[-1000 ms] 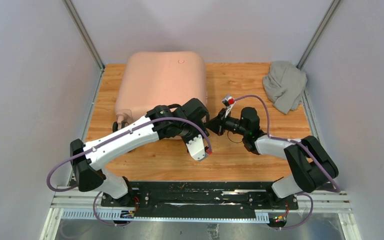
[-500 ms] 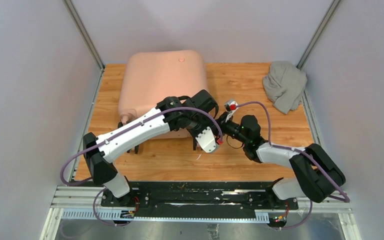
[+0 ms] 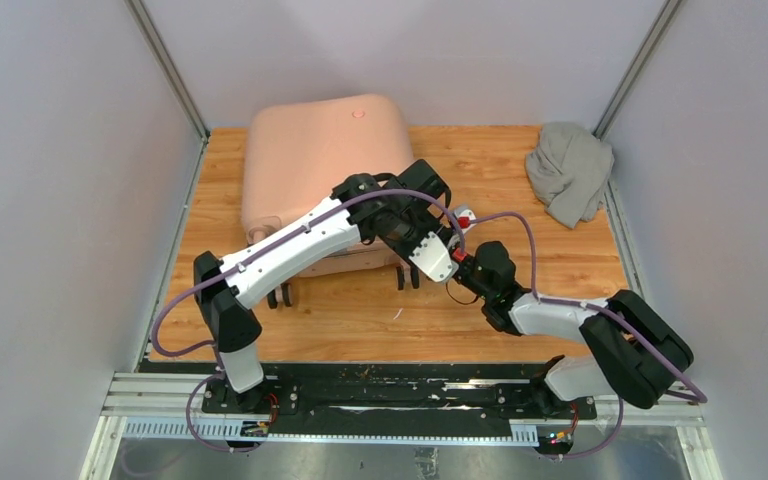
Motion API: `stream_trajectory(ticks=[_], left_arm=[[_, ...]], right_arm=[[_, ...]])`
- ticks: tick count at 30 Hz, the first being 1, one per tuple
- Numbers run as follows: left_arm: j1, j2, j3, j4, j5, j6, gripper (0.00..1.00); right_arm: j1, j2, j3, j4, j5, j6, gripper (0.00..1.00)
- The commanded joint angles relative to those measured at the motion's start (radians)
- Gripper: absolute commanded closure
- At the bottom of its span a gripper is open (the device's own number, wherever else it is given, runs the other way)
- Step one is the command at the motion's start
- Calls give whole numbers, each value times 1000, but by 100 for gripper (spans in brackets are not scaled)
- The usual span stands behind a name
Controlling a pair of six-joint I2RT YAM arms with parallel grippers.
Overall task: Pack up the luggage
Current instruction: Zip the luggage at the corner of the board.
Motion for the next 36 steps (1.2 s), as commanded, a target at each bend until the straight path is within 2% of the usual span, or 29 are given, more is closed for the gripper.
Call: stream_trajectory(ticks=[1,9,16,17,19,20,22,24,26,29,33,36], left_arm=[[65,1,157,281,-126,-223,100],[117,96,342,294,-57,-503,100],[124,99,331,311,-10,-596,100],[124,94,326,310,-4,-597,100],[125,60,287,307,12,-571,99],[128,29,230,303,21,-544,95],[143,-42,142,276,47,-489,75],[175,-124,62,216,78,-419,51],[221,-193,-3,142,97,-368,35],[324,-284,-52,32,131,-313,26],[513,-406,-122,-77,166,-232,23],[677,-504,-192,-155,223,-141,23]], right_arm=[[117,-8,-20,100,-151,32,100],[145,80,-2,357,-98,224,100],[181,181,13,436,-59,263,100],[180,185,-1,447,-27,267,98],[167,178,-48,453,29,270,82],[154,165,-70,435,51,280,76],[123,132,-118,394,87,300,66],[103,85,-171,356,126,312,49],[91,26,-215,298,165,305,41],[90,-89,-223,139,221,272,39],[91,-226,-166,-137,238,226,38],[91,-247,-140,-216,239,226,38]])
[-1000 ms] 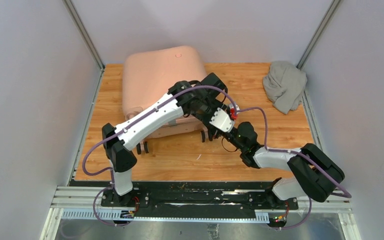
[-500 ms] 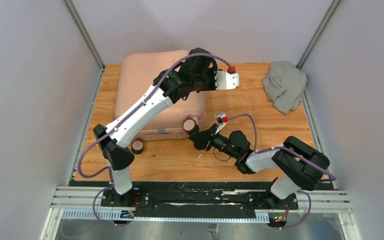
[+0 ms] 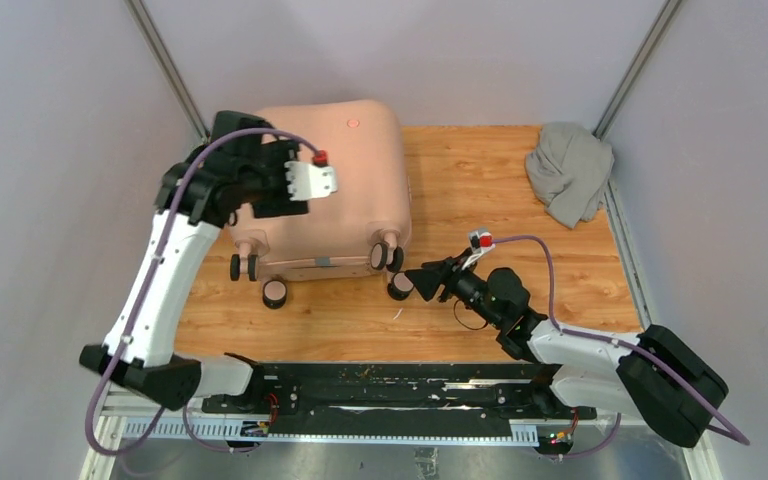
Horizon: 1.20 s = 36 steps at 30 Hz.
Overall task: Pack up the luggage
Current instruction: Zip the luggage at the corner of the board.
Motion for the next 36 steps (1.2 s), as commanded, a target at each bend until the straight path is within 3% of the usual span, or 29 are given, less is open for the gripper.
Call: stream_trajectory(ticks=[1,6,11,12,14,16,20,26,36], left_arm=[[179,-132,-112,-195,86,196,23],[362,-310,-356,-219,30,548,24],[509,-288,-400,-215,33,726,25],[518,-283,-407,-212,44,756,21],[523,-281,-432,-203,76,826,2],[523,-299,-469,-160,169,876,0],[500,-362,-574,-46,308,899,0],[351,-419,-699,85,309,777,0],[215,-328,-619,145,249,637,0]], right_arm=[[-9,-30,61,-240,49,-31,38],[-9,-5,97,-311,21,-8,37],[-8,-24,123,-384,11,23,37],[-8,-28,125,-389,6,30,36],[-8,-31,142,-412,-4,45,35],[-7,-24,164,-434,-14,62,34],[-7,3,207,-450,-33,97,34],[-12,60,306,-424,-25,161,34],[-244,241,559,-446,-169,131,35]])
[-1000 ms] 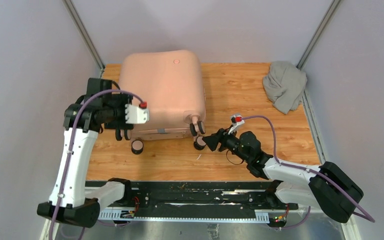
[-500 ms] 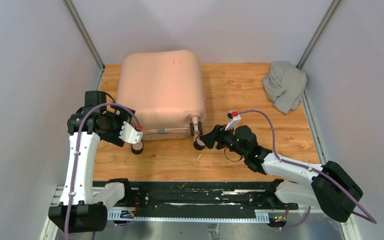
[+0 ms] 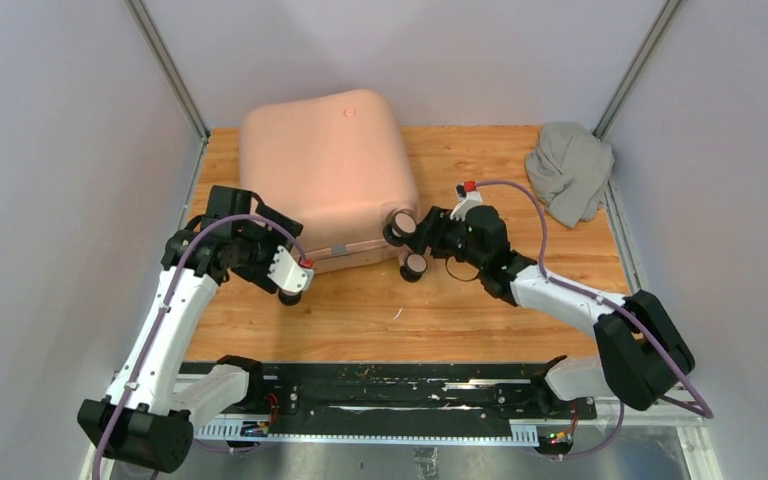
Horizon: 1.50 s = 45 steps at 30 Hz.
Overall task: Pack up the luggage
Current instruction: Zip the luggage at the corner of the board.
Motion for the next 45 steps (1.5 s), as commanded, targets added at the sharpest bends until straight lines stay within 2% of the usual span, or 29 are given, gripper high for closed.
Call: stream_trajectory(ticks=[1,9,12,18,23,26,28,31,33,35,39,45], left_arm=[[-39,42,40,87,56,-56,2],[-75,16,-5,85,32,-98,20],[-114,-5,-42,85,7,-85,18],[-137,-3,-77,85,-18,-26,3],[-150,50,-45,87,-19,-60,7],[-158,79,-17,89,-18,-88,16],[-165,92,0,91,-21,-108,25],[-176,95,24,104,-30,-153,49],[-180,91,44,104,-29,-179,69],[-181,85,66,105,-27,-198,84],[-183,72,124,108,-15,-242,88],[-185,63,177,109,6,-278,92]], right_arm=[[-109,81,147,79,-63,3,35],[-140,149,192,51,-126,-54,35],[-143,110,131,32,-113,-91,33],[-149,-13,-40,26,-82,-115,30],[-142,-99,-135,5,-85,-106,30],[-111,-126,-186,11,-53,-118,30],[-89,-120,-203,31,-21,-141,30],[-61,-88,-215,103,12,-180,30],[-46,-56,-224,209,20,-206,30],[-34,-17,-227,295,25,-229,31],[-17,75,-204,492,34,-266,33],[35,207,-131,606,64,-282,39]])
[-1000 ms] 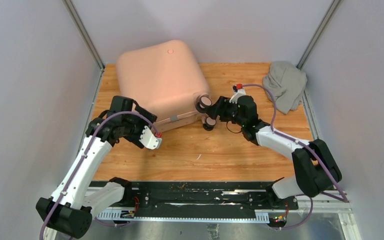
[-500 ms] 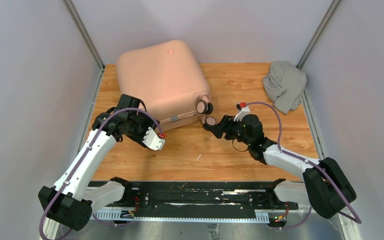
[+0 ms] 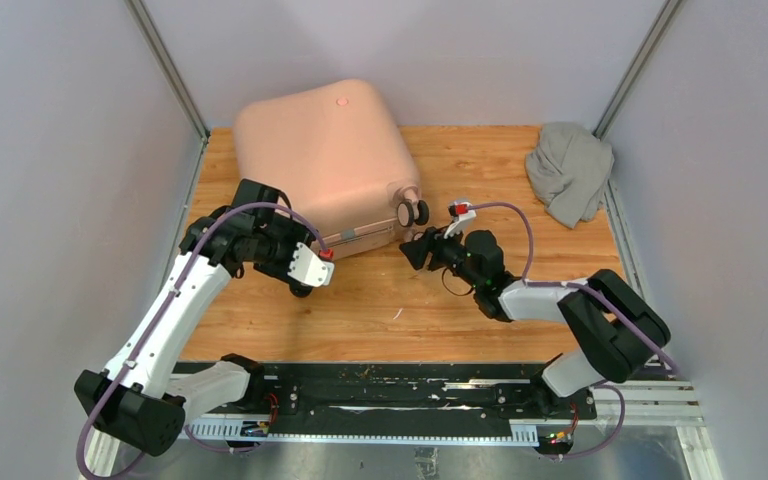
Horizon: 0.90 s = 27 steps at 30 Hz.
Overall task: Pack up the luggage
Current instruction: Zip the luggage at the corner of the board.
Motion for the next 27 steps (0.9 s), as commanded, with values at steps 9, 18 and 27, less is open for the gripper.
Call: stream_trajectory(ticks=[9,18,27], left_arm=[[-38,-46,85,135,12,-29,100],[-54,-49,83,135,6,-28,100],[-76,-29,99,135,6,-48,100]], right_arm=[[99,188,101,259,130,-66,43],[100,266,149,290,229,-111,48],[110,318,173,342,199,-84,56]])
